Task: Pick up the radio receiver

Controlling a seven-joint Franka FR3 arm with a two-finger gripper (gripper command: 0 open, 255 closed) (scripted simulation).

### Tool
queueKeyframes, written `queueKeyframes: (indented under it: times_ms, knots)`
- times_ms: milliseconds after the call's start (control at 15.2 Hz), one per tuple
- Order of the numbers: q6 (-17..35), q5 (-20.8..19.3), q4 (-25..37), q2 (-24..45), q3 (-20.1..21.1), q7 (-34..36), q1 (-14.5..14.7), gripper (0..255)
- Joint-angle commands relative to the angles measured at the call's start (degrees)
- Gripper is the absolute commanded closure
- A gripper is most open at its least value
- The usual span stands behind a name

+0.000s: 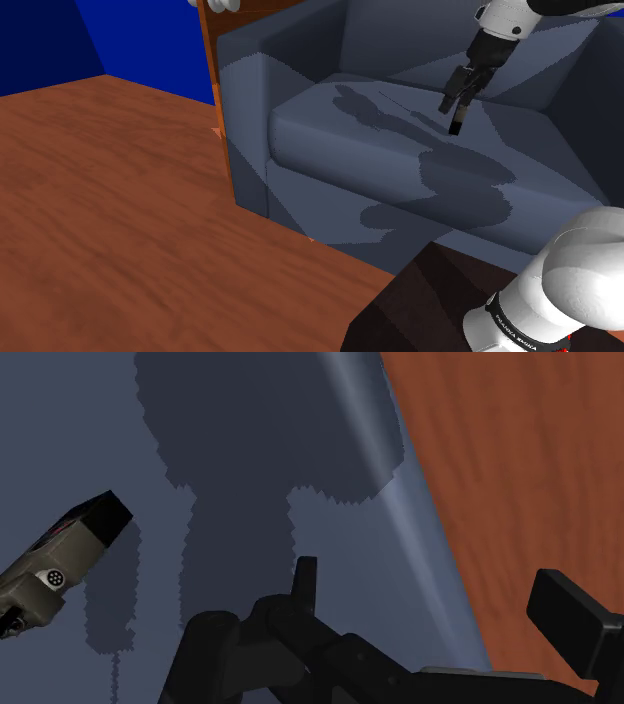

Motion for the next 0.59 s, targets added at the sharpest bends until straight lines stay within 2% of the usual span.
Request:
queueKeyframes:
  times_ms: [0, 528]
  knots:
    - [2.6, -1.2, -0.4, 0.6, -2.7, -3.0, -0.6, 0]
    - [11.5, -3.3, 3.3, 7.3, -14.5, -15.0, -0.7, 0]
